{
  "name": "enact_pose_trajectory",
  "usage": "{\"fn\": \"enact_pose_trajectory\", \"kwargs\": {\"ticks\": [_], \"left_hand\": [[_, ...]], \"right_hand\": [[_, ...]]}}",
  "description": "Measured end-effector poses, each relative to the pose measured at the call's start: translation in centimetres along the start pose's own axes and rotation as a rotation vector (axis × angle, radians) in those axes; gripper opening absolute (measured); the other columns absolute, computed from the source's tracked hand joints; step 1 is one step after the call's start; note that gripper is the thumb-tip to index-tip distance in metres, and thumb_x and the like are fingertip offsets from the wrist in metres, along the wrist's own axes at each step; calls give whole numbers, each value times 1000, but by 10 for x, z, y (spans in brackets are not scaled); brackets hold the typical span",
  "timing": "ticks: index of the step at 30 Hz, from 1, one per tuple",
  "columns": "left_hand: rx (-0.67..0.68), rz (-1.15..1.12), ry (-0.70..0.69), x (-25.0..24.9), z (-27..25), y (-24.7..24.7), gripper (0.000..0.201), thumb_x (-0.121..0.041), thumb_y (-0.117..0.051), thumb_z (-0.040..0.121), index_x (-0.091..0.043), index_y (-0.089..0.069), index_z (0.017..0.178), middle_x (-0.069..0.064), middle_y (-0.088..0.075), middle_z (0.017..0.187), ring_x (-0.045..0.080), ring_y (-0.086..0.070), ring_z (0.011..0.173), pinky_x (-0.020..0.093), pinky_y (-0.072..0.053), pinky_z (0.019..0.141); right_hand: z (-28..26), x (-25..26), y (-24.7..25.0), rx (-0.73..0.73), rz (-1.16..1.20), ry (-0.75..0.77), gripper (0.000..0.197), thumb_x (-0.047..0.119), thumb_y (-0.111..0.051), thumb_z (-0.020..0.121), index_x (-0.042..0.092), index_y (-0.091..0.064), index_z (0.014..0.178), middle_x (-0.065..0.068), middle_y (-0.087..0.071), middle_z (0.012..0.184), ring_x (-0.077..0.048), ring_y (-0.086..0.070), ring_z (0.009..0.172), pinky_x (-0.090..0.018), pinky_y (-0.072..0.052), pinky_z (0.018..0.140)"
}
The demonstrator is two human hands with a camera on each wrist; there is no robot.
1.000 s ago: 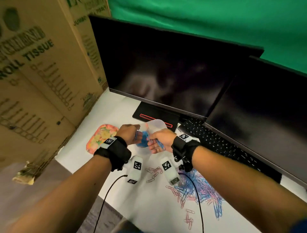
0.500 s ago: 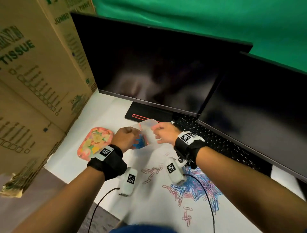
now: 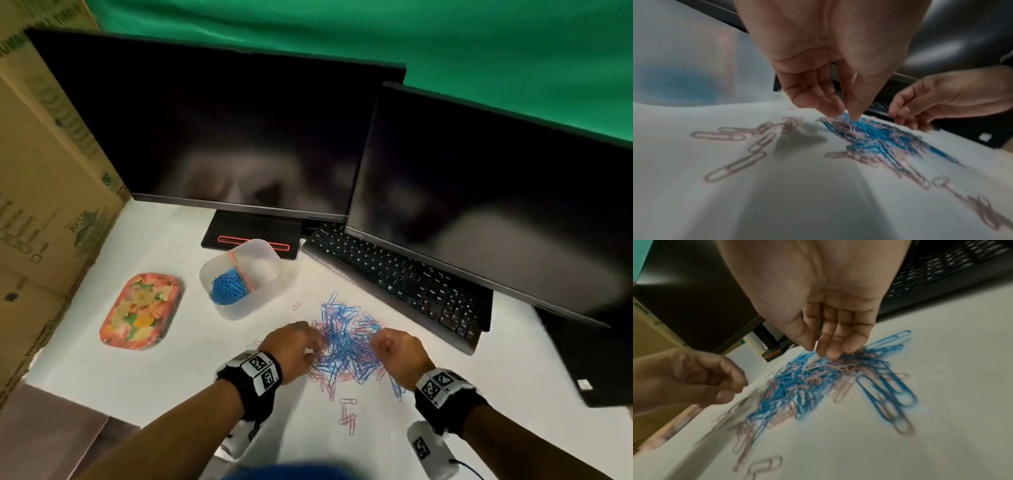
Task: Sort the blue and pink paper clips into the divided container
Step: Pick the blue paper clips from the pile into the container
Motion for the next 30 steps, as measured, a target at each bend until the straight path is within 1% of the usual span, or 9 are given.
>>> {"fn": "enact_pose_trajectory", "kwargs": {"ticks": [3, 6, 9, 12, 15, 20, 23, 26, 30], "left_hand": [[34, 89, -56, -9, 9, -20, 31, -20, -55, 88, -32, -65, 114, -7, -56, 121, 17, -58, 108, 24, -44, 89], [16, 151, -25, 0, 14, -23, 21, -27, -56, 88, -31, -67, 104, -6, -56, 116, 19, -59, 106, 26, -46, 85], [-29, 181, 12, 13, 14, -17, 12, -28, -56, 87, -28, -66, 95, -3, -54, 105, 21, -60, 95, 29, -47, 76], [-118, 177, 73, 30, 9, -5, 10, -29, -57, 85, -27, -65, 91, -3, -54, 101, 23, -61, 93, 30, -48, 72], [-133, 205, 198, 49, 3, 3, 13, -30, -54, 85, -26, -64, 93, -1, -56, 103, 25, -61, 97, 33, -50, 76], [-128, 239, 277, 52, -2, 1, 26, -26, -54, 83, -25, -59, 109, 0, -52, 113, 23, -55, 108, 35, -49, 81], [-103, 243, 191, 37, 7, -10, 29, -26, -55, 86, -28, -58, 114, -2, -49, 119, 20, -51, 114, 35, -50, 84], [-80, 262, 173, 28, 13, -15, 22, -23, -53, 87, -26, -62, 106, 1, -52, 116, 23, -54, 111, 36, -50, 82], [-67, 233, 190, 28, 14, -16, 15, -22, -52, 86, -22, -63, 97, 2, -54, 110, 25, -57, 105, 37, -51, 81]], "right_hand": [[-15, -13, -5, -38, 48, 26, 34, 25, -55, 94, 35, -50, 62, 7, -53, 53, 1, -50, 47, -13, -38, 53], [-24, -20, -8, -66, 104, 49, 23, 25, -59, 92, 21, -63, 70, -2, -63, 61, -10, -58, 56, -25, -47, 59], [-25, -32, -13, -32, 129, 3, 13, 15, -58, 88, 17, -70, 86, -1, -72, 78, -14, -64, 71, -10, -46, 65], [-26, -37, -13, -26, 146, -16, 20, 10, -57, 87, 26, -68, 85, 3, -72, 82, -9, -64, 74, 0, -41, 64], [-25, -36, -14, -16, 157, -6, 24, 9, -56, 86, 31, -64, 81, 1, -73, 83, -11, -66, 74, -4, -45, 66], [-24, -23, -21, 17, 141, 56, 21, 10, -59, 84, 30, -65, 81, 1, -71, 80, -13, -65, 73, -28, -54, 76], [-21, -9, -27, 45, 68, 131, 15, 14, -58, 84, 22, -70, 89, 6, -67, 81, -12, -62, 77, -29, -53, 78], [-18, 16, -33, 93, -31, 217, 17, 21, -55, 86, 26, -68, 96, 13, -57, 86, -12, -59, 84, -28, -51, 80], [-12, 53, -41, 107, -180, 331, 25, 22, -51, 90, 26, -64, 111, 5, -61, 107, -16, -58, 100, -27, -47, 86]]}}
Point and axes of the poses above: each hand's wrist, its own z-axis towards the middle knuckle, its own y-axis out of the back of the hand, x = y × z, the point moved 9 cm from there along z, towards the middle knuckle
